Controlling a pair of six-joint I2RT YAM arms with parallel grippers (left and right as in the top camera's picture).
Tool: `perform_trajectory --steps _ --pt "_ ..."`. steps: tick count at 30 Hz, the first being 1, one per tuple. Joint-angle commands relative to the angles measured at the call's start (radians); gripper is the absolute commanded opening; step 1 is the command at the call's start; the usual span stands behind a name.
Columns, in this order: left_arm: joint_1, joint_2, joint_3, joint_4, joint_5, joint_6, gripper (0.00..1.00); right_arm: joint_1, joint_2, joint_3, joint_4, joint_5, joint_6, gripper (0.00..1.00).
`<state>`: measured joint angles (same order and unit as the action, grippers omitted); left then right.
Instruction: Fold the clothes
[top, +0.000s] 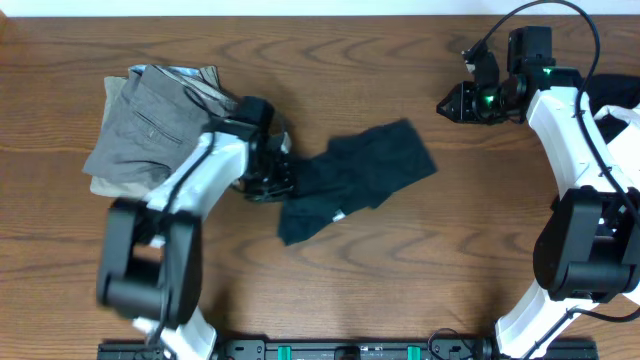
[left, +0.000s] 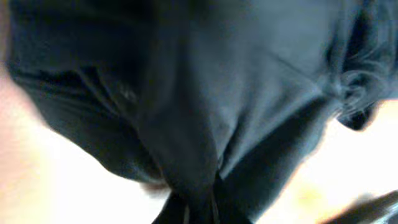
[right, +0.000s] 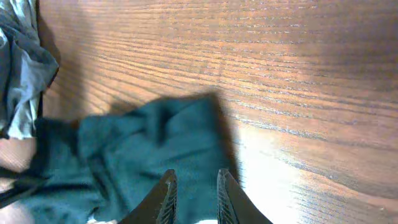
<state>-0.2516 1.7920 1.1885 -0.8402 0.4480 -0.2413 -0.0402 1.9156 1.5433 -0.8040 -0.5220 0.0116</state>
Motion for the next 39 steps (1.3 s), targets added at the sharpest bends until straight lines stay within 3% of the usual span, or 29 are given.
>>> perform_trajectory --steps 1,5,11,33,36,37,38,39 --pt "0.006 -0.126 0.075 -0.109 -0.211 0.101 0.06 0.002 -0.006 0.014 0.003 -0.002 0.04 0.2" --pt "0.003 -0.214 0.142 -0.169 -0.228 0.106 0.06 0.002 -0.006 0.014 0.023 -0.002 0.058 0.2" --pt "-0.045 -0.229 0.207 -0.132 -0.229 0.103 0.06 0.002 -0.006 0.014 0.042 -0.006 0.063 0.21" --pt "-0.42 -0.004 0.207 0.154 -0.293 0.127 0.06 0.002 -0.006 0.014 0.048 -0.006 0.071 0.22" --pt "-0.442 0.047 0.207 0.183 -0.291 0.129 0.13 0.002 -0.006 0.014 0.043 -0.006 0.071 0.22" --pt "-0.451 0.06 0.207 0.193 -0.292 0.128 0.22 0.002 -0.006 0.014 0.041 -0.006 0.071 0.22" --pt "-0.459 0.066 0.207 0.202 -0.291 0.126 0.43 0.002 -0.006 0.014 0.04 -0.006 0.071 0.22" --pt "-0.468 0.066 0.207 0.21 -0.291 0.121 0.51 0.002 -0.006 0.014 0.037 -0.006 0.071 0.22"
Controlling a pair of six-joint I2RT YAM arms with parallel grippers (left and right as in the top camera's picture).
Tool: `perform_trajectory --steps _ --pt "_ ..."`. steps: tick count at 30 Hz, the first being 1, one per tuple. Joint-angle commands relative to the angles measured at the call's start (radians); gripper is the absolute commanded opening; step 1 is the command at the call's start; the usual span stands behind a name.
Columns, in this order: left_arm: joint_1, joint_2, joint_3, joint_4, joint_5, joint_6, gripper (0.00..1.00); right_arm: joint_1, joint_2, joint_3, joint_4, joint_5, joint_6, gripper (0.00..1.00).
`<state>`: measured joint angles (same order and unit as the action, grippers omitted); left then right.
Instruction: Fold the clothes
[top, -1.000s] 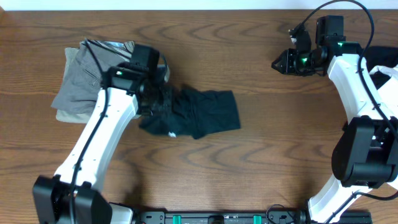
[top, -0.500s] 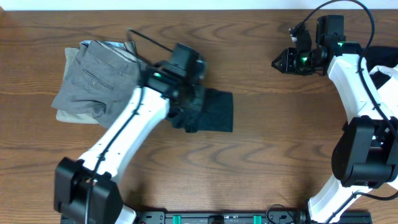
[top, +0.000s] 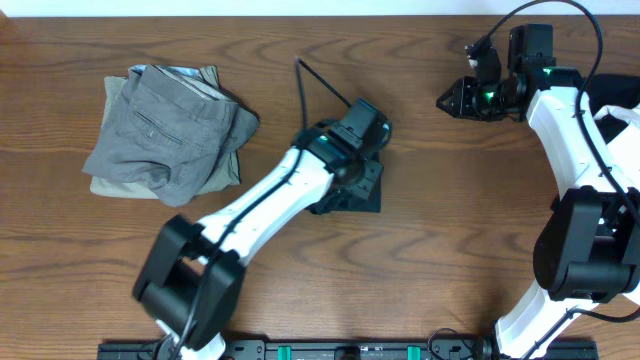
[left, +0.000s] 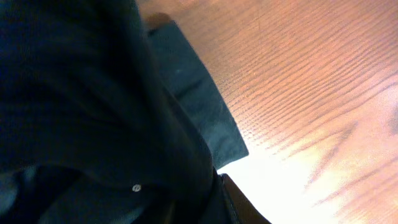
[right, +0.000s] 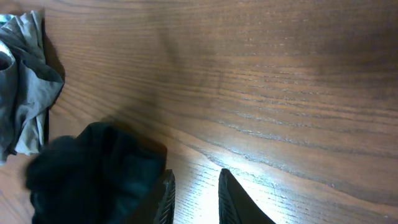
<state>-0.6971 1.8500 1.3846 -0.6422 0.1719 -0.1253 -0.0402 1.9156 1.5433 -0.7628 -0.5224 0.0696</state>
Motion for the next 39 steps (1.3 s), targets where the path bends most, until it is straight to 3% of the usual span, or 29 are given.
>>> perform_trajectory --steps 1,4,8,13,20,24,27,32,39 --pt "-0.031 0.007 0.012 0.018 -0.012 0.005 0.56 0.002 -0.006 0.014 -0.005 -0.005 0.013 0.22" --pt "-0.05 -0.027 0.04 -0.016 -0.012 0.005 0.71 0.002 -0.006 0.014 -0.013 -0.005 0.012 0.22" --pt "-0.047 -0.108 0.116 -0.142 -0.027 0.005 0.72 0.003 -0.006 0.014 -0.023 -0.005 0.012 0.24" --pt "-0.012 -0.232 0.154 -0.241 -0.177 0.005 0.76 0.03 -0.006 0.014 -0.03 -0.023 -0.016 0.27" --pt "0.114 -0.252 0.134 -0.353 -0.209 -0.022 0.76 0.175 -0.006 0.013 -0.125 -0.084 -0.109 0.32" --pt "0.173 -0.234 0.098 -0.364 -0.201 -0.035 0.76 0.283 -0.006 0.012 -0.208 0.02 -0.106 0.3" --pt "0.203 -0.22 0.092 -0.364 -0.166 -0.035 0.76 0.341 -0.002 0.01 -0.212 0.174 -0.052 0.4" --pt "0.231 -0.207 0.092 -0.363 -0.157 -0.036 0.78 0.403 0.032 -0.006 -0.169 0.204 -0.04 0.44" --pt "0.238 -0.207 0.092 -0.363 -0.157 -0.036 0.84 0.463 0.125 -0.012 -0.155 0.242 -0.01 0.4"
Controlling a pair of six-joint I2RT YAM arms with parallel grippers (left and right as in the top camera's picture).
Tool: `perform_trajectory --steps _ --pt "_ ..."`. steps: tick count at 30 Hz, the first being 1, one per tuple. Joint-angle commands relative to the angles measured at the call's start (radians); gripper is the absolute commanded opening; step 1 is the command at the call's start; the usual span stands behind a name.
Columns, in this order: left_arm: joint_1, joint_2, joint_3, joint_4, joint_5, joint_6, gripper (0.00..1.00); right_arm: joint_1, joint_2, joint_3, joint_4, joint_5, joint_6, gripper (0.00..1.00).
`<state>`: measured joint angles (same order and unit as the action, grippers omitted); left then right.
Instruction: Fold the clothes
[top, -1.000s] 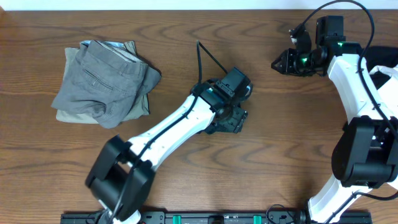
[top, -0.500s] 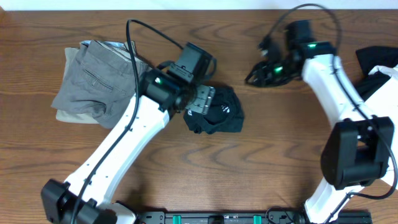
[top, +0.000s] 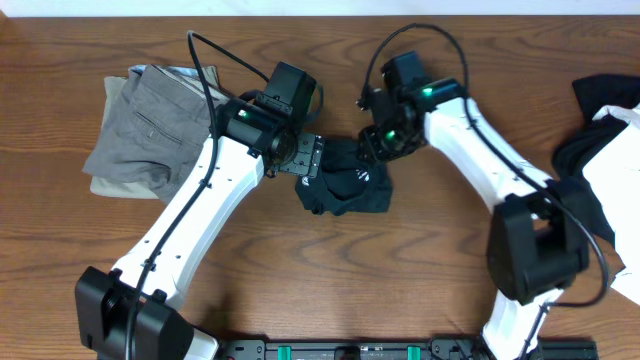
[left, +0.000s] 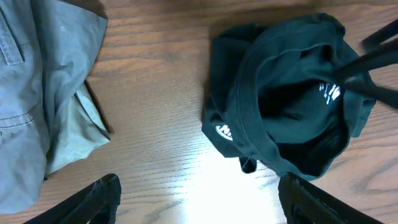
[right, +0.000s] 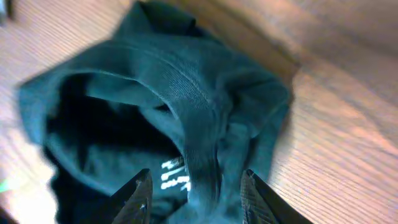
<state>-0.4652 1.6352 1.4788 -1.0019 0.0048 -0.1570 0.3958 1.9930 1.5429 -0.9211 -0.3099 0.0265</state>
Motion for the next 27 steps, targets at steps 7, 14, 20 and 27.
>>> perform_trajectory --steps 7,14,20,27 --pt "0.006 0.008 -0.003 -0.003 0.01 -0.004 0.85 0.02 0.042 -0.006 -0.011 0.16 0.066 0.01" --pt "0.006 0.009 -0.003 -0.003 0.01 -0.004 0.89 -0.068 -0.032 -0.006 0.008 0.35 0.029 0.06" --pt "0.006 0.009 -0.003 -0.003 0.01 -0.004 0.89 -0.112 -0.029 -0.006 0.016 0.326 0.009 0.27" --pt "0.007 0.011 -0.003 -0.014 0.012 -0.004 0.89 -0.116 -0.126 -0.006 -0.039 -0.058 -0.168 0.35"
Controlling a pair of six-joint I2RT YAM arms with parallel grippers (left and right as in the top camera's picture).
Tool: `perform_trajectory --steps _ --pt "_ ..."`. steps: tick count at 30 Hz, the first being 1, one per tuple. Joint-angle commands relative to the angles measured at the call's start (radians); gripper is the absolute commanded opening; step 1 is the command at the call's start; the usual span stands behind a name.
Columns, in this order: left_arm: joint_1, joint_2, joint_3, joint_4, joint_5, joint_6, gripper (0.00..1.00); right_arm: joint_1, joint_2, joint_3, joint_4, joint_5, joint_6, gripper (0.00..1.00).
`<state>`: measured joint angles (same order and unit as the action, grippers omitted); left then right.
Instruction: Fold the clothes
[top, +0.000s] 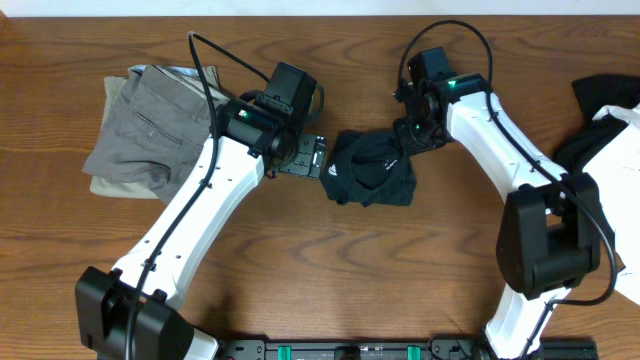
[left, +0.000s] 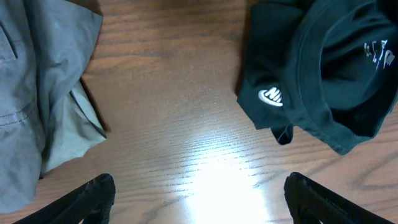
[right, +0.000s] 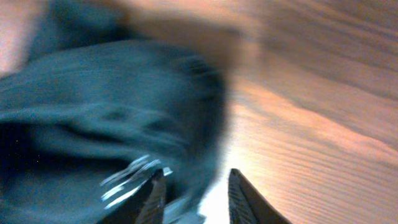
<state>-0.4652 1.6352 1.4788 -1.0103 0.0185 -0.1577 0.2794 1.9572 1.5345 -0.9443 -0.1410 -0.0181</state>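
A crumpled dark green shirt (top: 375, 170) with a small white logo lies at the table's middle. My right gripper (top: 410, 136) is at its upper right edge. The right wrist view is blurred; the shirt's (right: 106, 124) edge lies between the narrowed fingers of that gripper (right: 198, 196), which looks shut on the cloth. My left gripper (top: 303, 157) hovers just left of the shirt, wide open, nothing between its fingers (left: 93, 196). In the left wrist view the shirt (left: 323, 68) fills the upper right.
Folded grey trousers (top: 160, 125) lie stacked at the far left, seen also as grey cloth (left: 37, 93) in the left wrist view. Black and white clothes (top: 600, 115) are heaped at the right edge. Bare wooden table (top: 320, 260) runs along the front.
The right gripper's fingers have narrowed onto the shirt's edge, and gripper and shirt now sit further right. The left gripper has stayed open in the same spot.
First my left gripper held the spread dark shirt near the grey pile while the right gripper waited shut at the far right. Then the left had carried it, bunched, to the middle. Later the left was open beside it and the right open over it; now the right holds it.
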Motion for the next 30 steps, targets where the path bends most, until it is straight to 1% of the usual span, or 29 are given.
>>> perform_trajectory --steps 1,3,6,11,15,19,22,28,30 --pt "0.011 0.011 -0.003 -0.006 -0.003 -0.003 0.89 0.002 -0.107 0.003 -0.036 -0.281 -0.147 0.36" --pt "0.023 0.011 -0.003 -0.006 -0.004 -0.004 0.89 0.011 -0.124 0.003 -0.08 -0.324 -0.169 0.36" --pt "0.059 0.01 -0.003 -0.006 -0.004 -0.005 0.89 0.052 -0.119 -0.003 -0.13 -0.338 -0.201 0.35" --pt "0.142 0.008 -0.003 -0.015 0.0 -0.039 0.89 0.145 -0.111 -0.064 -0.064 -0.325 -0.204 0.36" --pt "0.183 0.008 -0.003 -0.043 0.0 -0.038 0.89 0.191 -0.106 -0.129 0.019 -0.227 -0.177 0.37" --pt "0.189 0.008 -0.003 -0.051 0.0 -0.034 0.89 0.2 -0.106 -0.161 0.039 -0.237 -0.169 0.36" --pt "0.189 0.008 -0.003 -0.05 0.0 -0.034 0.89 0.2 -0.106 -0.164 0.022 -0.233 -0.17 0.31" --pt "0.189 0.008 -0.003 -0.043 0.0 -0.034 0.89 0.2 -0.106 -0.164 0.019 -0.225 -0.17 0.29" --pt "0.189 0.008 -0.003 -0.043 0.0 -0.034 0.89 0.2 -0.106 -0.17 0.025 -0.225 -0.17 0.26"
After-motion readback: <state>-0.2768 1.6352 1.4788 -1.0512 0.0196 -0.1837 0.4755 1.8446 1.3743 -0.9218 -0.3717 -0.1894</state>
